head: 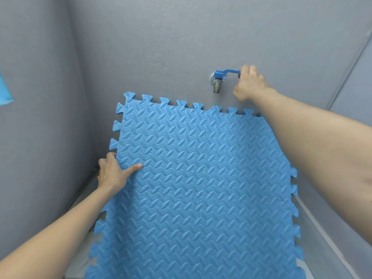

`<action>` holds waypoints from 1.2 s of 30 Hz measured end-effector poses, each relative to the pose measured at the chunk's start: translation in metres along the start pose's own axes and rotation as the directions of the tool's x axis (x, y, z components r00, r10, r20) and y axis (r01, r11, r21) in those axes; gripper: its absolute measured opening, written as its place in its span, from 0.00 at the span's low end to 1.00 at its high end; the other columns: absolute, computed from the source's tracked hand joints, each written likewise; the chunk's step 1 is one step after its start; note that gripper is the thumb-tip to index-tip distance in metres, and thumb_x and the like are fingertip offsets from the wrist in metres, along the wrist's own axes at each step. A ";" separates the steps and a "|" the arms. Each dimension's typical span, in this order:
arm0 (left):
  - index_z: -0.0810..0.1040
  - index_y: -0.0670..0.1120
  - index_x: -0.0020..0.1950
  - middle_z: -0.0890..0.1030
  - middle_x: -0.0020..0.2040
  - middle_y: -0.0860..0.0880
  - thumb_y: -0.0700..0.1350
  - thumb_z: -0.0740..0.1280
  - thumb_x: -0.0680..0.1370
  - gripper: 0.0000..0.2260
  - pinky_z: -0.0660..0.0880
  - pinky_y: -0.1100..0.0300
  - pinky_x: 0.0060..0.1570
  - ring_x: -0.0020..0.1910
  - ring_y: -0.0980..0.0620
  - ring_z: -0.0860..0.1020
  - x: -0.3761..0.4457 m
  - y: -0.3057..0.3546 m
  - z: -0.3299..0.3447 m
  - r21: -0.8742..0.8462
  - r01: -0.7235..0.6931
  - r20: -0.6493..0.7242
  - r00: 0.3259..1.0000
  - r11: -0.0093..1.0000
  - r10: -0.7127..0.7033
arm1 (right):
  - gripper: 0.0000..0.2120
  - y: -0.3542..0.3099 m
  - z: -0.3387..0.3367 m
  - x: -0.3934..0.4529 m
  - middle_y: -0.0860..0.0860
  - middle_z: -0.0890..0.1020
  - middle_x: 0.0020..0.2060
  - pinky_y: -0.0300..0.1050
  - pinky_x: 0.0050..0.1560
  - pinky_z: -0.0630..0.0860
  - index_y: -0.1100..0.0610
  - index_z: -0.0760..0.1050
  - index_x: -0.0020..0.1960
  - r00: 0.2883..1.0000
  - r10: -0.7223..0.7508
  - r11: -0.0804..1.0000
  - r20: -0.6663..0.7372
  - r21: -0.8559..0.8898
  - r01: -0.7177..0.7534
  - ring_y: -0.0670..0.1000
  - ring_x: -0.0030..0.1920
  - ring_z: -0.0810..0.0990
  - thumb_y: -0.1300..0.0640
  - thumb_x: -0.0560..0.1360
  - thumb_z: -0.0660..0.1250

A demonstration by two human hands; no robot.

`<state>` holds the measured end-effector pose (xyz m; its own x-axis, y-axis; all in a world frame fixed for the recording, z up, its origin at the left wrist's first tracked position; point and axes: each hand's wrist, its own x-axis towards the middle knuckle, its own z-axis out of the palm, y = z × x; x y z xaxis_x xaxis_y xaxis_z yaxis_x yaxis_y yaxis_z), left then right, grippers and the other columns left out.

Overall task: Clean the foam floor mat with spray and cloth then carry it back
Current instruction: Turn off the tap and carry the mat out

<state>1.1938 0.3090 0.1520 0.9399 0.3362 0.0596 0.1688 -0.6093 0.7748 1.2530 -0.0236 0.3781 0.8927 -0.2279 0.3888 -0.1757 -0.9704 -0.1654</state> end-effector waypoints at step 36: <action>0.60 0.46 0.67 0.73 0.65 0.49 0.58 0.74 0.70 0.35 0.69 0.54 0.60 0.64 0.47 0.73 -0.125 0.044 -0.172 0.035 0.285 0.230 0.930 0.958 -0.286 | 0.38 0.175 -0.066 -0.253 0.50 0.87 0.49 0.48 0.45 0.82 0.52 0.79 0.51 0.492 0.483 0.119 0.724 0.503 -0.856 0.50 0.45 0.86 0.40 0.45 0.84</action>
<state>1.0324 0.3637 0.2871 0.8945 0.3214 -0.3107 0.4402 -0.5124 0.7373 0.9693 -0.1409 0.3113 0.6550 -0.5240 -0.5444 -0.5765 0.1193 -0.8084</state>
